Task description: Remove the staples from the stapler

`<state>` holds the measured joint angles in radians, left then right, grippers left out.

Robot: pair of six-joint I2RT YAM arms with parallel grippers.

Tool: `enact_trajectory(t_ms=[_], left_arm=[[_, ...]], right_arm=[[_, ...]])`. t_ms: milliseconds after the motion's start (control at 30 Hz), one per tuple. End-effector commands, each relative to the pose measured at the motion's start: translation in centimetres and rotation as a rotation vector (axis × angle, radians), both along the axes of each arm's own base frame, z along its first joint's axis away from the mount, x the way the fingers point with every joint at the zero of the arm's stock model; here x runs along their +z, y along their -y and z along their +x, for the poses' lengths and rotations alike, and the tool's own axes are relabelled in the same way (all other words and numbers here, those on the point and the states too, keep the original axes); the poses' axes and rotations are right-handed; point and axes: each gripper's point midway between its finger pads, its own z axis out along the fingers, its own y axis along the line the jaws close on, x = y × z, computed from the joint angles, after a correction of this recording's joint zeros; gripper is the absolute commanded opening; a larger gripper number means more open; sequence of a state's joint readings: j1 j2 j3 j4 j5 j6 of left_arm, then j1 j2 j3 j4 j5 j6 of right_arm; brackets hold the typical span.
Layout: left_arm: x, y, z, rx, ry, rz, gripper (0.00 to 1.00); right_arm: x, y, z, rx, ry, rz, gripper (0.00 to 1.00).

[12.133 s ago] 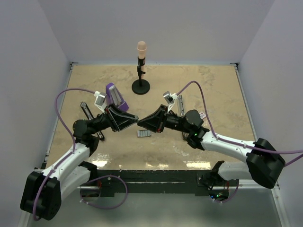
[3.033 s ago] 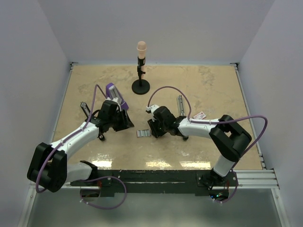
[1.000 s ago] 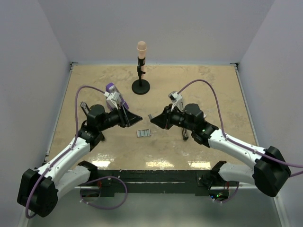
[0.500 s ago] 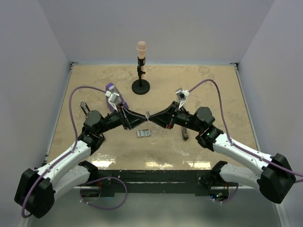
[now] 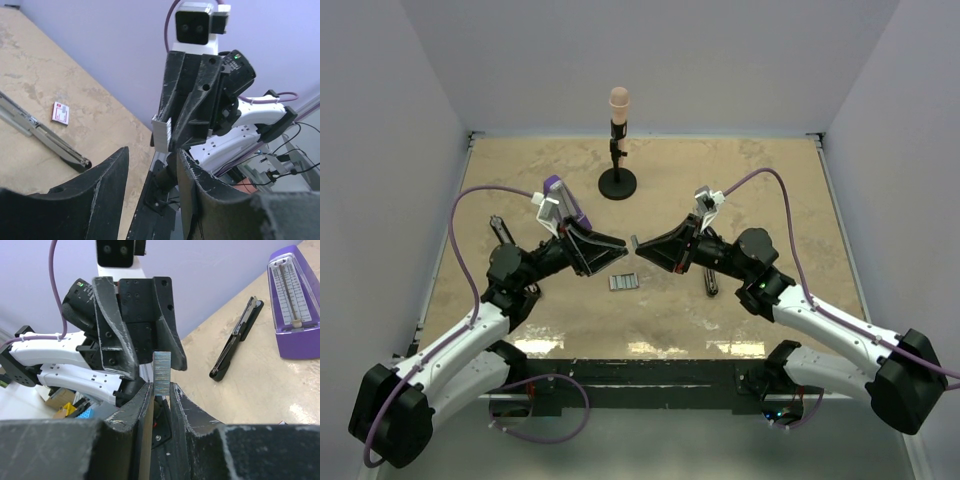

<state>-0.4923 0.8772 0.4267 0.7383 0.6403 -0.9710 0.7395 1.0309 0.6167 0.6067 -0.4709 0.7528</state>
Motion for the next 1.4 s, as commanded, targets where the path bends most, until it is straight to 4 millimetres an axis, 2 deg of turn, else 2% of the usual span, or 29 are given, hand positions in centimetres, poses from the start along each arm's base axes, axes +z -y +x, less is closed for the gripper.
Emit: enact_trajectory(t_ms=[0, 333, 1100, 1367], left_arm=[[2.2, -0.1, -1.1, -0.037, 0.084, -0.082, 0.48], [2.6, 0.7, -1.9, -0.092, 0.094, -0.126, 0.48], [2.9, 0.9, -1.3, -0.073, 0.102, -0.133, 0.47], [3.1, 0.9, -1.7, -0.096, 0.105, -0.155, 0.40]], right_arm=[[1.5, 0.2, -0.9, 0.030, 0.039, 0.049, 0.22], [1.3, 0.0, -1.2, 0.052, 0.030, 0.061, 0.22], [1.2, -0.8, -1.9, 0.109, 0.023, 0.073, 0.23], [1.2, -0.8, -2.0, 0.110, 0.016, 0.081, 0.23]])
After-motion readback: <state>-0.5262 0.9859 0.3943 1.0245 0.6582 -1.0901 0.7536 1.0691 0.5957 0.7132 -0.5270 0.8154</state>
